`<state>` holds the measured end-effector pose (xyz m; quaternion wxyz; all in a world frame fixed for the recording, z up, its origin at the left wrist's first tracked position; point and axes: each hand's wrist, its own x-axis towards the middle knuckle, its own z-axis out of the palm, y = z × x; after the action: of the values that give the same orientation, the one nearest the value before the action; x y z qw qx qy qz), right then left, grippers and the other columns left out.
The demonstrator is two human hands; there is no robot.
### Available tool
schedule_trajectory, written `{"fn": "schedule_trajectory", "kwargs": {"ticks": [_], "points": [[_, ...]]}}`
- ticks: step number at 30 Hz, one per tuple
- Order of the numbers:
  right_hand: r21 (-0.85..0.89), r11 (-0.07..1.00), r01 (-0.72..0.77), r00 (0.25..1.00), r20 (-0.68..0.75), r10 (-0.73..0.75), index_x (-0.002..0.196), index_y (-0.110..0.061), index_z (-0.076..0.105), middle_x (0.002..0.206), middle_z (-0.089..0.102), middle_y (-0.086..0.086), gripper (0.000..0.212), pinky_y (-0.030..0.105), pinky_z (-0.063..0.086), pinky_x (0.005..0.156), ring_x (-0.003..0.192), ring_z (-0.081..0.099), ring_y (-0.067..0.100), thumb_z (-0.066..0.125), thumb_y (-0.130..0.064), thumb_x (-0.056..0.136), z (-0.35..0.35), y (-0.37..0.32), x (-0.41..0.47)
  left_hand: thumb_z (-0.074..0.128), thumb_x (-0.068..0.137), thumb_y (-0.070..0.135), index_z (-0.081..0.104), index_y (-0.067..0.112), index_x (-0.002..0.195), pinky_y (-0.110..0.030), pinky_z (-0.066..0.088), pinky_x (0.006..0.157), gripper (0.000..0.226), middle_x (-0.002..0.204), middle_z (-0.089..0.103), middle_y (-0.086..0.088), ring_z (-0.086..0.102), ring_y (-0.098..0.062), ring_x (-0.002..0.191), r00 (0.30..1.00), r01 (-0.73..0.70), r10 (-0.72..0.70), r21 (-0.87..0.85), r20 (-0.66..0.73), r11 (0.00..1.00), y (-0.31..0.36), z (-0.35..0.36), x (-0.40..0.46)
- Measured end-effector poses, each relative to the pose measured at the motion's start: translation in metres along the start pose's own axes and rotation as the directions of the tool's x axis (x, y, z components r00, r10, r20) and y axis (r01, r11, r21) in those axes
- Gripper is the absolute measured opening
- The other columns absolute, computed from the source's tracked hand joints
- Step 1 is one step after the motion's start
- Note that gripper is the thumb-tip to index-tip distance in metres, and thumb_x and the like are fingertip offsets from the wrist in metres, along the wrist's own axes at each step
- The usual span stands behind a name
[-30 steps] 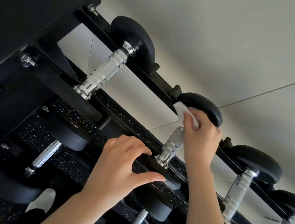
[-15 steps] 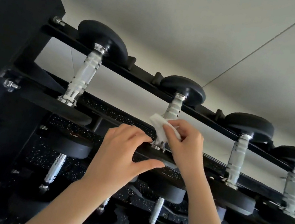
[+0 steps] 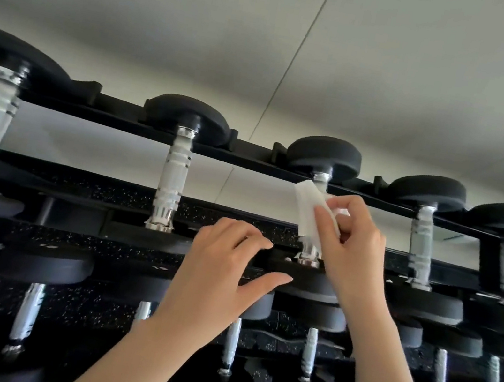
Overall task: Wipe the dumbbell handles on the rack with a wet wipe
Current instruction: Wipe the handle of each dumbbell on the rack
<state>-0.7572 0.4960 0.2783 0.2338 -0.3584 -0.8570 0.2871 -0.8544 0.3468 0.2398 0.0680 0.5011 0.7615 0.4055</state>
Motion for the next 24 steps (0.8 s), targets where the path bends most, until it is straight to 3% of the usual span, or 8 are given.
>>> {"fn": "schedule_trajectory", "kwargs": {"ticks": [5,10,15,17,19,22,24], "points": [[0.033,0.999,0.011,0.999,0.040,-0.013,0.095,-0.015,0.054,0.046,0.035,-0.002,0.010,0.020,0.024,0.045,0.041,0.026,0.010,0.054,-0.025,0.093,-0.007,0.054,0.027,0.049,0.085,0.059,0.066,0.018,0.105,-0.028,0.041,0.086,0.049,0.103,0.059,0.008,0.053,-0.012,0.099,0.996,0.068,-0.070,0.040,0.060,0.997,0.024,0.052,0.003],[0.099,0.991,0.086,0.995,0.040,-0.090,0.097,-0.013,0.054,0.045,0.034,-0.008,0.012,0.022,0.025,0.043,0.040,0.028,0.011,0.053,-0.025,0.094,0.008,0.077,0.062,0.049,0.085,0.058,0.067,0.019,0.104,-0.022,0.036,0.085,0.047,0.101,0.059,0.011,0.053,-0.008,0.096,0.989,0.140,-0.142,0.041,0.045,0.989,0.038,0.078,0.003],[-0.027,0.981,0.193,0.981,-0.012,-0.194,0.101,-0.011,0.054,0.050,0.039,-0.009,0.017,0.027,0.032,0.043,0.040,0.035,0.010,0.051,-0.027,0.095,0.021,0.087,0.071,0.046,0.085,0.063,0.066,0.023,0.109,-0.022,0.037,0.088,0.050,0.104,0.056,0.018,0.050,-0.001,0.100,0.969,0.245,-0.245,-0.022,0.009,0.969,0.044,0.082,-0.002],[-0.070,0.980,0.186,0.980,-0.063,-0.190,0.100,-0.013,0.055,0.063,0.052,-0.004,0.017,0.032,0.041,0.046,0.051,0.048,0.017,0.050,-0.029,0.095,0.024,0.087,0.068,0.046,0.084,0.063,0.066,0.023,0.109,-0.024,0.041,0.088,0.051,0.104,0.056,0.020,0.050,-0.001,0.101,0.964,0.266,-0.266,-0.031,0.008,0.963,0.046,0.082,-0.002],[-0.007,0.993,0.118,0.984,-0.135,-0.118,0.099,-0.016,0.060,0.083,0.058,0.001,0.014,0.035,0.048,0.056,0.069,0.055,0.021,0.055,-0.027,0.092,0.027,0.089,0.065,0.047,0.084,0.063,0.066,0.023,0.109,-0.028,0.044,0.088,0.051,0.104,0.056,0.020,0.051,-0.001,0.101,0.961,0.275,-0.275,-0.041,-0.002,0.961,0.047,0.083,-0.002],[0.132,0.991,0.015,0.978,-0.209,0.013,0.096,-0.016,0.067,0.096,0.052,0.004,0.011,0.033,0.048,0.071,0.090,0.052,0.021,0.063,-0.020,0.087,0.033,0.089,0.061,0.046,0.084,0.065,0.066,0.023,0.108,-0.031,0.046,0.086,0.052,0.104,0.056,0.021,0.052,-0.002,0.101,0.960,0.276,-0.278,-0.060,-0.025,0.959,0.046,0.085,-0.003],[0.175,0.985,-0.003,0.973,-0.225,0.043,0.094,-0.012,0.069,0.096,0.053,0.005,0.010,0.029,0.045,0.072,0.090,0.051,0.020,0.064,-0.014,0.084,0.036,0.088,0.060,0.045,0.084,0.066,0.066,0.023,0.107,-0.033,0.047,0.086,0.053,0.103,0.057,0.020,0.053,-0.003,0.100,0.960,0.274,-0.276,-0.068,-0.036,0.959,0.046,0.085,-0.003]]}}
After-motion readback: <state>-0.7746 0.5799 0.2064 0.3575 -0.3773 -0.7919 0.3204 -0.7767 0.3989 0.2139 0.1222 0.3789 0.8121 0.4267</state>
